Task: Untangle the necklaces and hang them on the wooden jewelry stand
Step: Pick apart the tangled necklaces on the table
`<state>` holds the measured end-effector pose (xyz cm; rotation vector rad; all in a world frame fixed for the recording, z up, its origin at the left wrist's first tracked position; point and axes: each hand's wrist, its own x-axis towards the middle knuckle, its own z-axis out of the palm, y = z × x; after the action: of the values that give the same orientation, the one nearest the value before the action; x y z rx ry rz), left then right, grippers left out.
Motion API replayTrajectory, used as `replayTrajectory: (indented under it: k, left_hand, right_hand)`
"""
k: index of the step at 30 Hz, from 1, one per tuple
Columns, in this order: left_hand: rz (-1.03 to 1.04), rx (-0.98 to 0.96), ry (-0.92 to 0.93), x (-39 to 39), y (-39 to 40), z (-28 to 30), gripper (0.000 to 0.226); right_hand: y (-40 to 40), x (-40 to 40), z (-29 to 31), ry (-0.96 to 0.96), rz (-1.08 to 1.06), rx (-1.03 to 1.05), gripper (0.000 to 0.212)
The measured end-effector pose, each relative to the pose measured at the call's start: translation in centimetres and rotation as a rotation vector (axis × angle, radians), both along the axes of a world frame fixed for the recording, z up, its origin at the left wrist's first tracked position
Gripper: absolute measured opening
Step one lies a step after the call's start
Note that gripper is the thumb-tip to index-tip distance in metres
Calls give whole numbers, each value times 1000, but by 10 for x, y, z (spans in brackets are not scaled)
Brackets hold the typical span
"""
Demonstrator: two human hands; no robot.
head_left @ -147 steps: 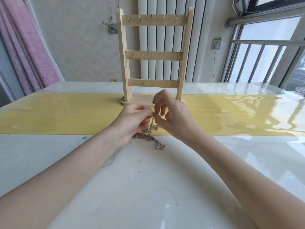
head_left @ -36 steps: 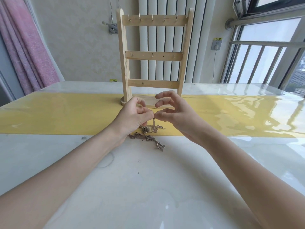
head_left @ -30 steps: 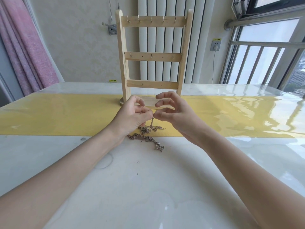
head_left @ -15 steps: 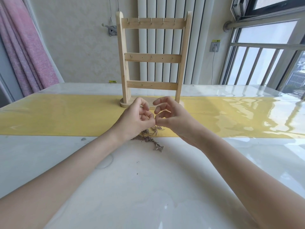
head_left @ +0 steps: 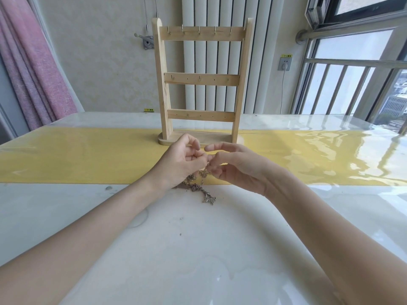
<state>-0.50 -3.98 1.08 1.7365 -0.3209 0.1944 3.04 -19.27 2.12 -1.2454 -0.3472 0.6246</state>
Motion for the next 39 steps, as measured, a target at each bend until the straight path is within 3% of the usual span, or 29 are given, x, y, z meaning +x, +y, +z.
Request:
replayTrajectory:
  k: [11, 15, 22, 27, 31, 39]
  left_hand:
    - [156, 381, -313, -2, 3, -3, 24]
    - [215, 490, -466, -1, 4, -4, 8]
    - [289, 642, -564, 2, 10, -8, 26]
    - [326, 803, -661, -2, 7, -10, 16]
    - [313, 798, -668, -1, 7, -10, 14]
    - [298, 603, -614, -1, 5, -6, 10]
  right_hand:
    - [1, 0, 0, 24, -127, 14, 32]
    - [0, 1, -1, 86, -169, 69, 28]
    - [1, 1, -3, 74, -157, 34, 29]
    - [4, 2, -6, -12, -138, -56, 30]
    - [8, 5, -7, -47, -99, -80, 31]
    - [9, 1, -3, -13, -58, -25, 33]
